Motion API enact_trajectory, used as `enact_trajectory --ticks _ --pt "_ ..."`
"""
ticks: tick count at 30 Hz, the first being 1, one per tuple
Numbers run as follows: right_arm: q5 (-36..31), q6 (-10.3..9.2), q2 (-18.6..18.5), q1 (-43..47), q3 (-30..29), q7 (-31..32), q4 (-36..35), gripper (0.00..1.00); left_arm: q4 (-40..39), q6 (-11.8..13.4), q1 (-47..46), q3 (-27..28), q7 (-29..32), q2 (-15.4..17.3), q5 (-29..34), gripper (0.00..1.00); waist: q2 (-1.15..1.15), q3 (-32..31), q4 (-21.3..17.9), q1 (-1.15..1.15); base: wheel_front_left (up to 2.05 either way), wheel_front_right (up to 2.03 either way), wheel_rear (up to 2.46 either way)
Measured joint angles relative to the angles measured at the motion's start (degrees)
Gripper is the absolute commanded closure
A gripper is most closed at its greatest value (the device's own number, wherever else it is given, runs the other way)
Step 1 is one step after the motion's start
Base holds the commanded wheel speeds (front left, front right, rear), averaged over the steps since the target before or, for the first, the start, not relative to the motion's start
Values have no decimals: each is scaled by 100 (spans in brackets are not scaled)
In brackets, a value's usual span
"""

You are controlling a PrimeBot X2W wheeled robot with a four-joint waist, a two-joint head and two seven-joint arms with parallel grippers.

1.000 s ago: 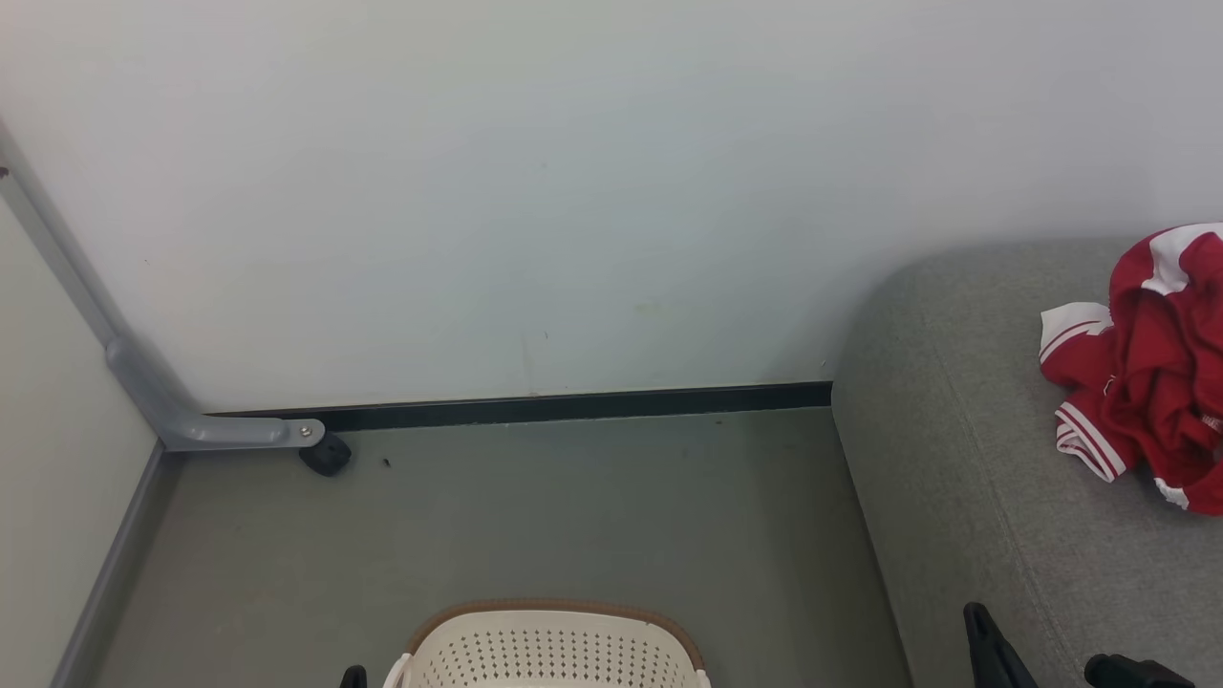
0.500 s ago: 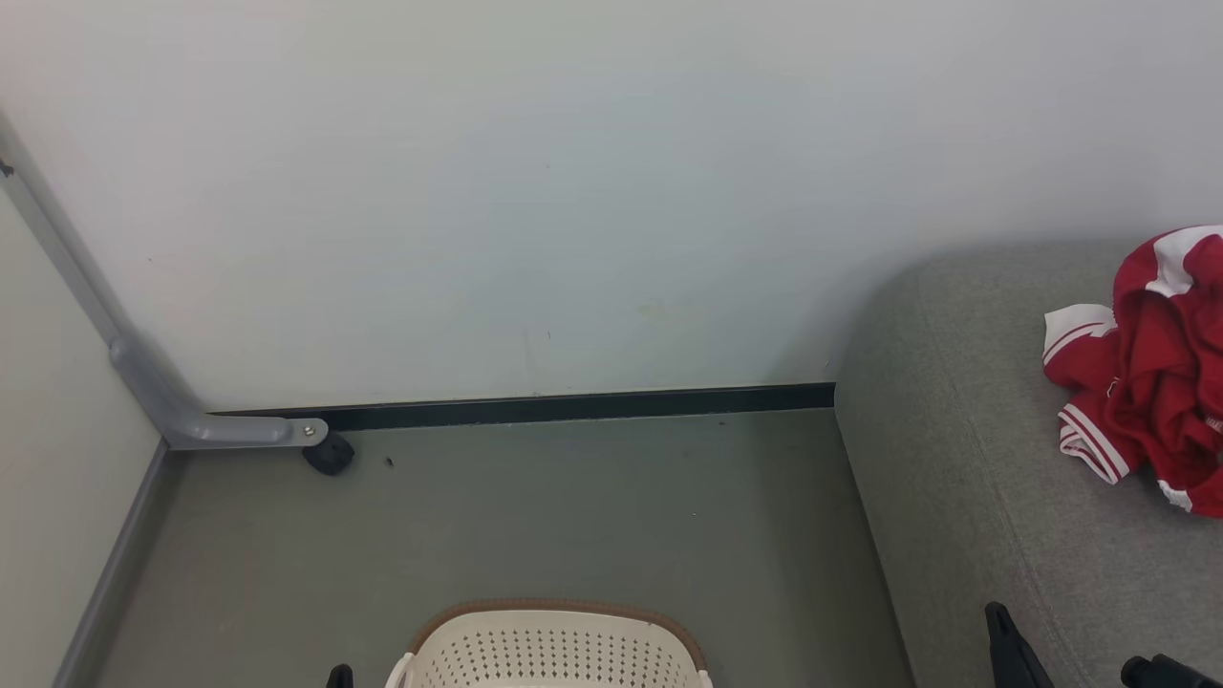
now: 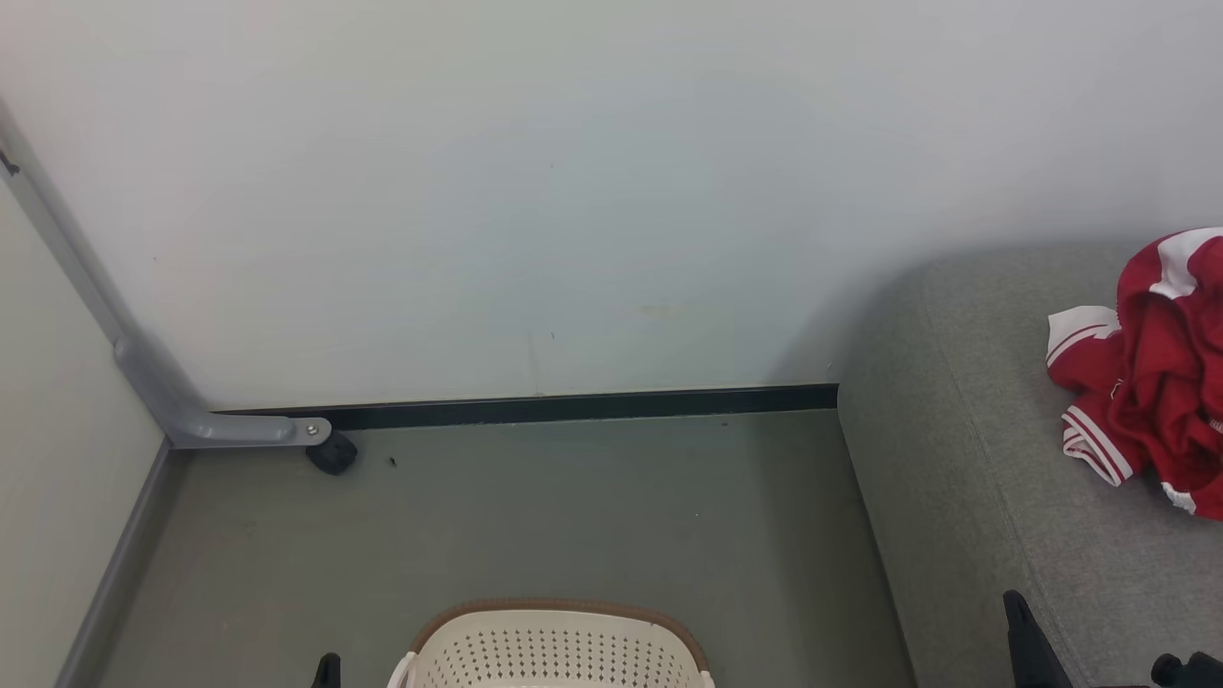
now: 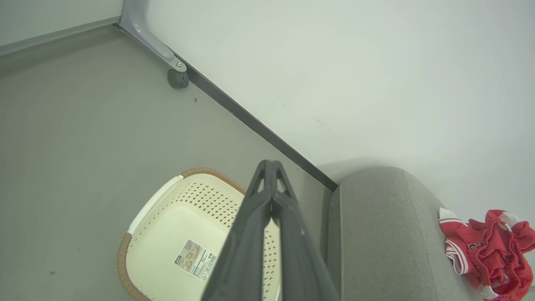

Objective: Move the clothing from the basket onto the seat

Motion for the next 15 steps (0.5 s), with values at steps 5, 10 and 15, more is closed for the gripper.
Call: enact_trajectory --ticks 5,10,15 --pt "364 51 42 -1 -111 87 1 100 -8 -92 -85 101 92 -18 -364 100 0 -1 9 0 0 0 0" --pt "725 60 70 -6 -216 185 1 100 -10 -147 -95 187 200 -25 -733 100 0 -2 18 0 0 0 0" --pt "1088 100 103 -27 -327 276 1 100 -12 -237 -138 287 297 -31 -1102 100 0 -4 26 0 0 0 0"
